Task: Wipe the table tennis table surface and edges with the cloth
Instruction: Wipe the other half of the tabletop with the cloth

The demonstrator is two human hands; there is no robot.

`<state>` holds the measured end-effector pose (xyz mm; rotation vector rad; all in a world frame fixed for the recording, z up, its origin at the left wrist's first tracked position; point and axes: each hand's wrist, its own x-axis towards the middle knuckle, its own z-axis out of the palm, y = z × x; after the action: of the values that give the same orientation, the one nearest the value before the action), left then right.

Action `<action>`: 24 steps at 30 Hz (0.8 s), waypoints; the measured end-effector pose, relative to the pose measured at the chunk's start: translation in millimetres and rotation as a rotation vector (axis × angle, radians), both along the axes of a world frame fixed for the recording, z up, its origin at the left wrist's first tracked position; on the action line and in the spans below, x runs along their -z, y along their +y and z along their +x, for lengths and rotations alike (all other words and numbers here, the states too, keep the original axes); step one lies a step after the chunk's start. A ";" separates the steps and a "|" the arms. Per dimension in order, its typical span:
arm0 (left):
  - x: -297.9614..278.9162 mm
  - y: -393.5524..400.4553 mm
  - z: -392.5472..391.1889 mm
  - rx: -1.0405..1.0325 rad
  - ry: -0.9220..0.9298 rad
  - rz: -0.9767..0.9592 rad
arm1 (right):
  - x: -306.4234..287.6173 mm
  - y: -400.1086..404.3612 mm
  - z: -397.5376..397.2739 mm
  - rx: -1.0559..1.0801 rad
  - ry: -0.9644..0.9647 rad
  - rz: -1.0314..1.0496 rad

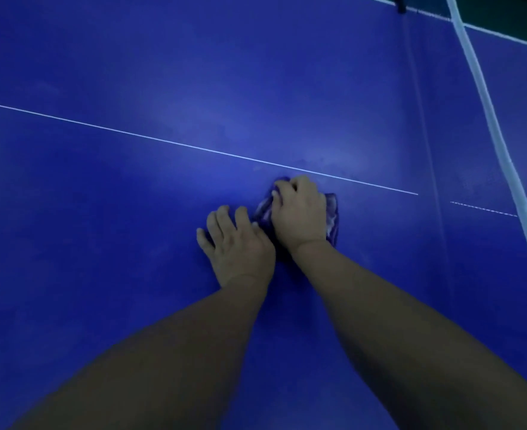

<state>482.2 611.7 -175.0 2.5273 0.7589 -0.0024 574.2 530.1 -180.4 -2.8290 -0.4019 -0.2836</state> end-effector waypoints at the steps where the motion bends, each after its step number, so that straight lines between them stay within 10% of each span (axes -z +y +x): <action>1: 6.4 -4.0 5.5 -0.017 0.003 0.022 | 3.0 -2.5 9.3 0.047 0.012 -0.037; 7: 13.3 -4.6 8.9 -0.041 -0.007 0.076 | -9.8 -56.7 27.1 0.160 0.069 -0.134; 15: 12.3 -8.3 9.0 -0.087 -0.031 0.083 | -10.6 16.0 29.6 -0.260 0.046 -0.041; 24: 15.7 -8.2 10.4 -0.078 0.001 0.098 | -0.6 -16.2 -9.6 0.207 0.036 -0.043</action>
<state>492.6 603.5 -190.7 2.5879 0.8770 0.0613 564.6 513.9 -179.8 -2.9167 -0.1079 -0.2667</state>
